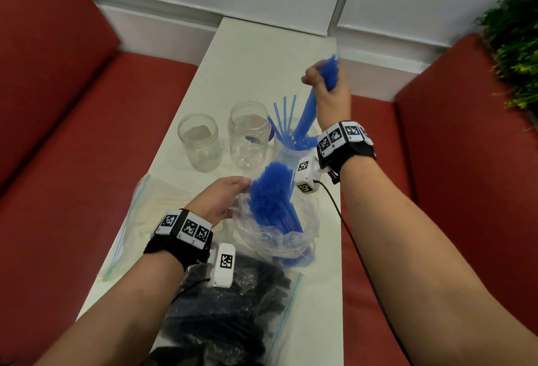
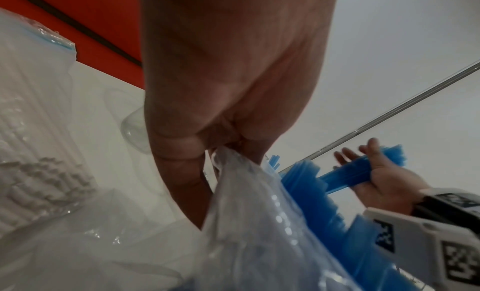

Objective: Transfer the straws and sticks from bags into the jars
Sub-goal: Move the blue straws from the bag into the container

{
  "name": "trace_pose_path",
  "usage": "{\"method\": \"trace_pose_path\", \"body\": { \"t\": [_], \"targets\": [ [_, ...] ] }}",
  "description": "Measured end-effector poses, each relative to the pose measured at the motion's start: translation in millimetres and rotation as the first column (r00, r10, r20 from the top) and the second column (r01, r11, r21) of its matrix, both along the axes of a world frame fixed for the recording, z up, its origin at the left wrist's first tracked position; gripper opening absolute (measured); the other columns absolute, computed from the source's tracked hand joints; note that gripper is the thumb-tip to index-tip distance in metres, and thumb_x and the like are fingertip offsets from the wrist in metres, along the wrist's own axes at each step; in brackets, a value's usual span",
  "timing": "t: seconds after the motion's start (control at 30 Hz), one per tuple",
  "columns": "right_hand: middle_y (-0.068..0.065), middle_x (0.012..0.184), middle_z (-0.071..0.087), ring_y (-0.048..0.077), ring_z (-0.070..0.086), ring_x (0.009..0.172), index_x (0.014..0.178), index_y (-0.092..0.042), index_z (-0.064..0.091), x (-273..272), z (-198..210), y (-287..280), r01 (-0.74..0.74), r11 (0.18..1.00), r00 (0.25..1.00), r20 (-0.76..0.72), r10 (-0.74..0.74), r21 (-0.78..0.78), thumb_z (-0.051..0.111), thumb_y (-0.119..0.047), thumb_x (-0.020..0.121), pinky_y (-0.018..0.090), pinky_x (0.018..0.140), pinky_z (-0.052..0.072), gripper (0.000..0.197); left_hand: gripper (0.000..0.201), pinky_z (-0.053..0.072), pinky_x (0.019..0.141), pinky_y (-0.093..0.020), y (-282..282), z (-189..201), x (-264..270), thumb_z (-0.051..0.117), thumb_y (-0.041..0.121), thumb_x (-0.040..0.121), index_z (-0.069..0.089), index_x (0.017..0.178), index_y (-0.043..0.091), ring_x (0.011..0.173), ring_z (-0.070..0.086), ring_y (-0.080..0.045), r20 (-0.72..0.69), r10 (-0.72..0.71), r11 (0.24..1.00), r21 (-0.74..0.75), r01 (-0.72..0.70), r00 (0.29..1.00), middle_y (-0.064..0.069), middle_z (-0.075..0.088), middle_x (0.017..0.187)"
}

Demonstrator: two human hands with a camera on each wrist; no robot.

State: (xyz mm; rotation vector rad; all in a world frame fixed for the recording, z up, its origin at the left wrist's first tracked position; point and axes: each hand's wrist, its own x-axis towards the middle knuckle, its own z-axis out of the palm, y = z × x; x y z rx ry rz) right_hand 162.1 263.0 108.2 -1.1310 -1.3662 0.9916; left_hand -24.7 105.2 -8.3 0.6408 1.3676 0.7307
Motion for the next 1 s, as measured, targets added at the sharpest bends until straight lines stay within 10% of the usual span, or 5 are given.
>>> {"method": "trace_pose_path", "body": {
  "t": [0.17, 0.33, 0.57, 0.8, 1.0],
  "targets": [
    [0.008, 0.125, 0.067, 0.017, 0.063, 0.119, 0.131, -0.012, 0.061, 3.2, -30.3, 5.8, -0.060, 0.992, 0.988, 0.137, 0.075, -0.110, 0.059, -0.018, 0.101, 0.031, 0.106, 0.048, 0.030, 0.028, 0.054, 0.096, -0.055, 3.5, -2.4, -2.7, 0.050, 0.030, 0.106, 0.074, 0.113, 0.018, 0.115, 0.065, -0.039, -0.014, -0.006, 1.000, -0.020, 0.006, 1.000, -0.003, 0.074, 0.116],
    [0.002, 0.095, 0.074, 0.013, 0.070, 0.098, 0.108, -0.022, 0.066, 7.9, -18.1, 10.0, 0.002, 1.000, 0.993, 0.116, -0.001, -0.009, 0.059, -0.009, 0.096, 0.022, 0.089, 0.053, 0.019, 0.029, 0.055, 0.095, -0.054, 5.2, -3.4, -4.6, 0.050, 0.030, 0.106, 0.074, 0.114, 0.018, 0.112, 0.068, -0.036, -0.010, -0.001, 1.000, -0.025, 0.001, 1.000, -0.002, 0.074, 0.116],
    [-0.003, 0.111, 0.071, 0.008, 0.063, 0.111, 0.113, -0.022, 0.068, 5.2, -24.8, 0.8, 0.063, 0.993, 0.968, 0.235, -0.085, 0.099, 0.064, -0.012, 0.093, 0.040, 0.107, 0.046, 0.023, 0.029, 0.062, 0.071, -0.036, 5.4, -0.3, -5.1, 0.048, 0.030, 0.107, 0.075, 0.111, 0.020, 0.102, 0.071, -0.030, -0.009, -0.014, 1.000, -0.021, 0.014, 1.000, -0.001, 0.075, 0.115],
    [0.000, 0.169, 0.007, 0.036, -0.011, 0.154, 0.159, -0.042, 0.008, 0.5, -75.3, -4.2, -0.051, 0.983, 0.305, 0.934, 0.186, -0.179, 0.020, -0.071, 0.098, 0.063, 0.118, -0.014, 0.069, 0.028, 0.060, 0.082, -0.042, 7.5, -3.8, -5.5, 0.050, 0.031, 0.106, 0.076, 0.109, 0.022, 0.111, 0.068, -0.035, -0.022, -0.028, 1.000, -0.014, 0.028, 0.999, 0.000, 0.075, 0.114],
    [0.003, 0.168, 0.012, 0.032, -0.005, 0.155, 0.158, -0.035, 0.021, 11.1, -70.6, -4.2, 0.125, 0.974, 0.656, 0.720, -0.226, 0.191, 0.033, -0.066, 0.099, 0.049, 0.118, -0.016, 0.068, 0.028, 0.057, 0.089, -0.048, 5.9, -5.0, -7.4, 0.050, 0.030, 0.106, 0.077, 0.105, 0.022, 0.113, 0.066, -0.040, -0.029, -0.020, 1.000, -0.014, 0.019, 0.999, 0.000, 0.076, 0.112]
  ]
}}
